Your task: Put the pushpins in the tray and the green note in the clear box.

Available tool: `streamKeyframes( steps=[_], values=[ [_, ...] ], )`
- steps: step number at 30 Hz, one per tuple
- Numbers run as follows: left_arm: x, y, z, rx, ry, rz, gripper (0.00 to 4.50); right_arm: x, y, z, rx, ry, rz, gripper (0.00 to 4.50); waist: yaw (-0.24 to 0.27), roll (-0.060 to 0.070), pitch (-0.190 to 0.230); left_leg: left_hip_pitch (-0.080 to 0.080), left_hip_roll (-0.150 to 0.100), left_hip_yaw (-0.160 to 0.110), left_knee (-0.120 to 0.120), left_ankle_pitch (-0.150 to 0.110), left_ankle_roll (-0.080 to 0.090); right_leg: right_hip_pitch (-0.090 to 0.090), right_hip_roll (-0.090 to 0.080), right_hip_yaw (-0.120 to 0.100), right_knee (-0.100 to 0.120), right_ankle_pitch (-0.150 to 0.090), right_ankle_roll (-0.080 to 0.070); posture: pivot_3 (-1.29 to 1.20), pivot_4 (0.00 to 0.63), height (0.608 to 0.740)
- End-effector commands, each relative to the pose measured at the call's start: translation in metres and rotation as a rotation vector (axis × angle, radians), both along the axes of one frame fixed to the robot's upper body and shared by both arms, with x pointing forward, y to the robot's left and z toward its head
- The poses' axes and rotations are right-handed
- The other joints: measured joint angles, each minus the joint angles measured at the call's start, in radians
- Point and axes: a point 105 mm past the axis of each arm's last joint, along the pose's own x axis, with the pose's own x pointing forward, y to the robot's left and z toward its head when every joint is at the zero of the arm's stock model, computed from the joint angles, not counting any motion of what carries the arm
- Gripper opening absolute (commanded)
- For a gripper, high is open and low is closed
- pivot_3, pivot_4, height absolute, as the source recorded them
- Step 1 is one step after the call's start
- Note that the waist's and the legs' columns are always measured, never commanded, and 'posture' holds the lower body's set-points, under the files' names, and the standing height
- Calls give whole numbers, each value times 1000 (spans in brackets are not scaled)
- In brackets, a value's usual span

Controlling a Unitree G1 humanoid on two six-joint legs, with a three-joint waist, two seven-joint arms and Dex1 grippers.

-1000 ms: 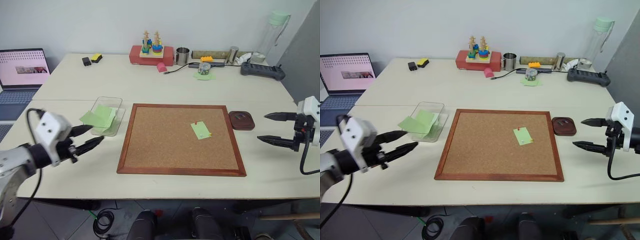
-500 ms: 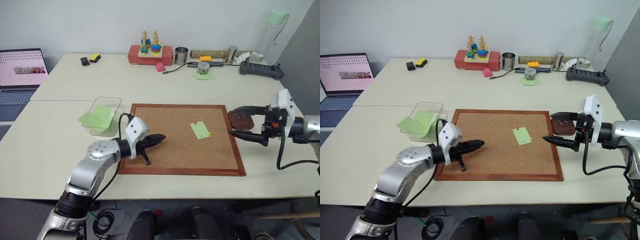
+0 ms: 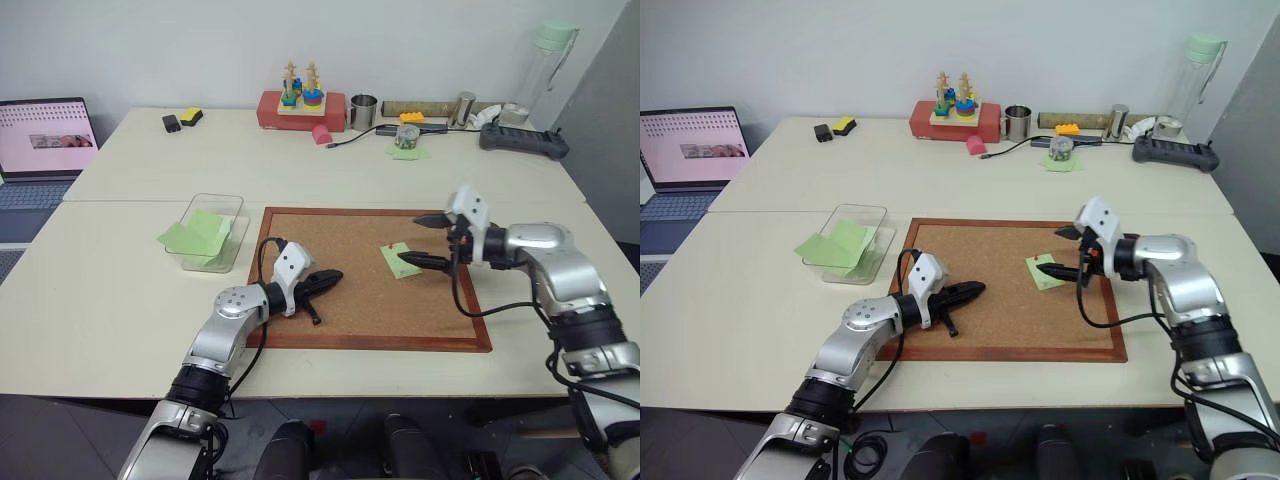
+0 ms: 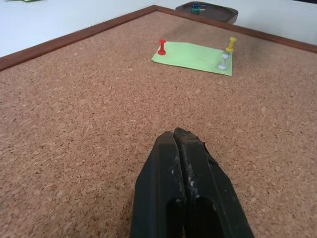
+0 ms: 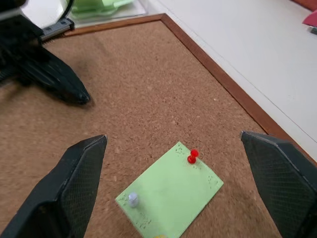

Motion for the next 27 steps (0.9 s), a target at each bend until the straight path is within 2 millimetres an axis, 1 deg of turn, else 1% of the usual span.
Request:
streamKeyframes(
  steps=[1, 5, 9, 11, 12, 13, 16, 18, 22, 24, 27],
  values=[
    [0, 0, -8, 27, 15, -2, 10, 14, 7, 3, -20, -65, -2, 4500, 1, 0, 0, 0, 0, 0, 0, 0, 0, 0, 0, 0, 0, 0, 0, 0, 150, 740],
    [-2, 4, -11, 37, 24, 2, 10, 28, 7, -5, -31, -69, -29, 4500, 1, 0, 0, 0, 0, 0, 0, 0, 0, 0, 0, 0, 1, 0, 0, 0, 150, 740],
    [-4, 5, -12, 40, 28, 4, 10, 31, 7, -12, -42, -68, -30, 4500, -2, 1, -1, 1, 0, 0, 0, 0, 0, 0, 0, 0, 1, 1, 0, 0, 150, 740],
    [-6, 6, -13, 43, 32, 2, 0, 32, 7, -13, -37, -72, -33, 4150, -3, 1, -1, 1, 0, 0, 0, 0, 0, 0, 1, 0, 1, 1, 0, 0, 150, 740],
    [-6, 6, -14, 44, 34, 2, 0, 33, 7, -14, -31, -75, -34, 4081, -3, 1, -1, 1, 0, 0, 0, 0, 0, 0, 1, 0, 1, 1, 0, 0, 150, 740],
    [-6, 6, -14, 45, 35, 3, 0, 33, 8, -14, -26, -76, -34, 3795, -4, 1, -1, 1, 0, 0, 0, 0, 0, 0, 1, 0, 1, 1, 0, 0, 150, 740],
    [-7, 7, -14, 47, 38, 7, 0, 35, 10, -14, -1, -77, -41, 3213, -4, 1, -1, 1, 0, 0, 0, 0, 0, 0, 1, 0, 1, 1, 0, 0, 150, 740],
    [-8, 8, -15, 50, 41, 8, 0, 37, 11, -15, 10, -68, -48, 2717, -4, 1, -1, 1, 0, 0, -1, 0, 0, 0, 1, 0, 1, 1, 0, 0, 150, 740],
    [-9, 8, -15, 53, 43, 10, 0, 38, 9, -19, 1, -53, -55, 1972, -5, 1, -1, 1, 0, 0, -1, 0, 0, 0, 1, 0, 1, 1, 0, 0, 150, 740],
    [-9, 9, -16, 55, 43, 12, 0, 38, 8, -21, -3, -48, -54, 1479, -5, 1, -1, 1, 0, 0, -1, 0, 0, 0, 1, 0, 1, 1, 0, 0, 150, 740],
    [-9, 9, -16, 57, 42, 14, 0, 37, 9, -22, -2, -45, -45, 938, -6, 1, -1, 1, 0, 0, -1, 0, 0, 0, 1, 0, 1, 1, 0, 0, 150, 740]
  ],
)
